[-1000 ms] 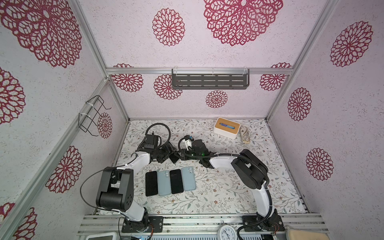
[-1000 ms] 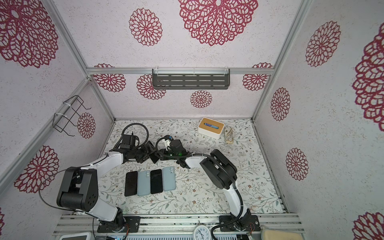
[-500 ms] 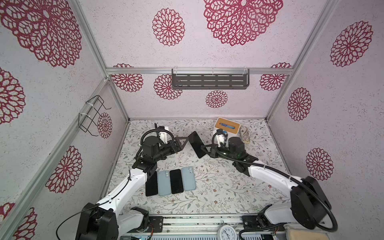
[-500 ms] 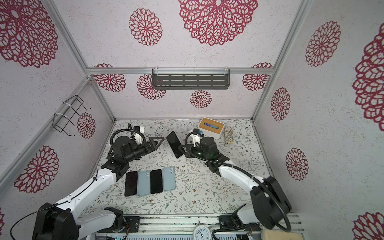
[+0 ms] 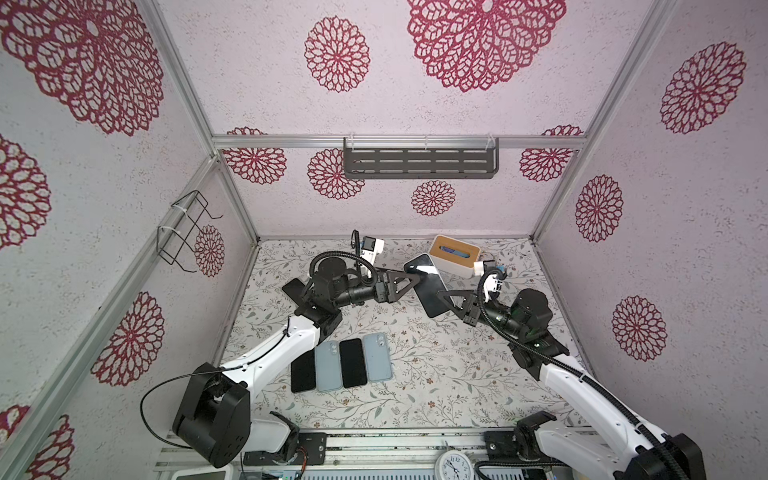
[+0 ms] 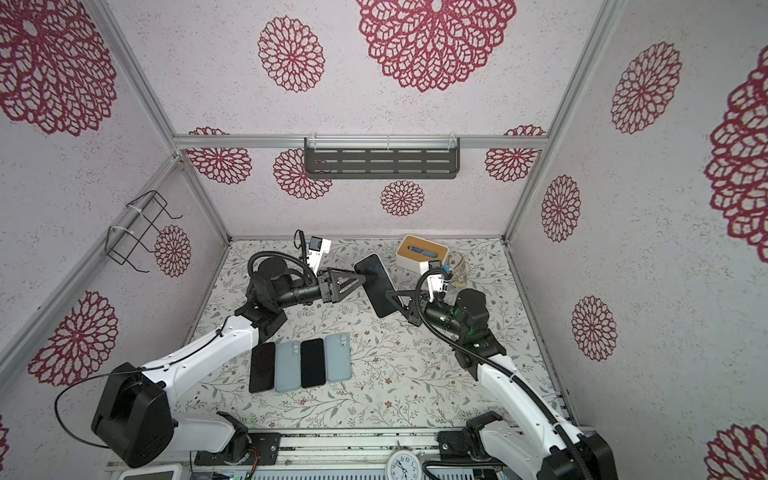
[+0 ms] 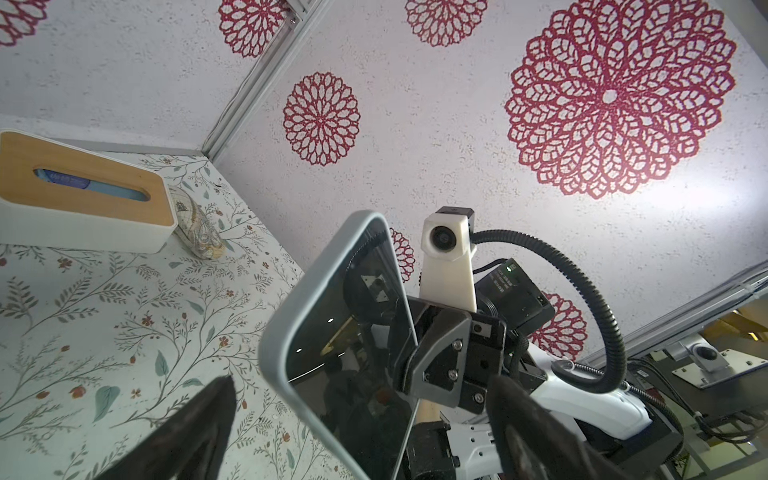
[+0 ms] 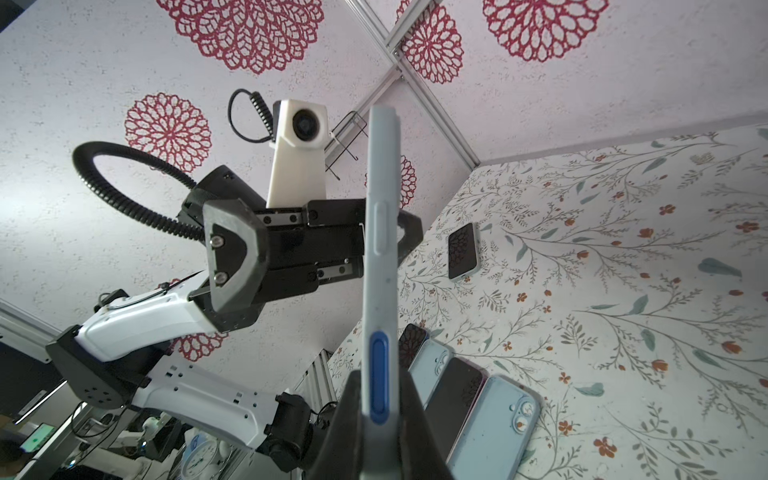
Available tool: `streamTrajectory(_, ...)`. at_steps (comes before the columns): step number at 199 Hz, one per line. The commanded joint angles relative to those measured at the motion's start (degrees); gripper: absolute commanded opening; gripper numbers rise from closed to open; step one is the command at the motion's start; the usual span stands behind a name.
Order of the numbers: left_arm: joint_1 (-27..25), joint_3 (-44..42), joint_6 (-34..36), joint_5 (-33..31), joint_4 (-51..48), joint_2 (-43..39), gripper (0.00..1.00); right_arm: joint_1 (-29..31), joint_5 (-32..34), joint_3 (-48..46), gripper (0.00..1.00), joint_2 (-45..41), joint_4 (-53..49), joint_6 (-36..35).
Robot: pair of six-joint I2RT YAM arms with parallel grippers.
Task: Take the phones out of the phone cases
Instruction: 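Close the right gripper on the phone's lower edge and raise it with both grippers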
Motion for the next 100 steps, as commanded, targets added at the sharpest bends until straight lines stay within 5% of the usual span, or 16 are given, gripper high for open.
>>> streamTrajectory(1, 0.1, 1.4, 1.6, 3.0, -0.2, 1.5, 0.99, -0.1, -2.6, 0.8, 0.0, -2.9, 8.4, 2.5)
streamTrajectory(100, -0.8, 2.5, -0.1, 7.7, 1.9, 4.0, 0.75, -0.1, -4.2, -1.7, 0.0, -1.9, 15.7, 7.1)
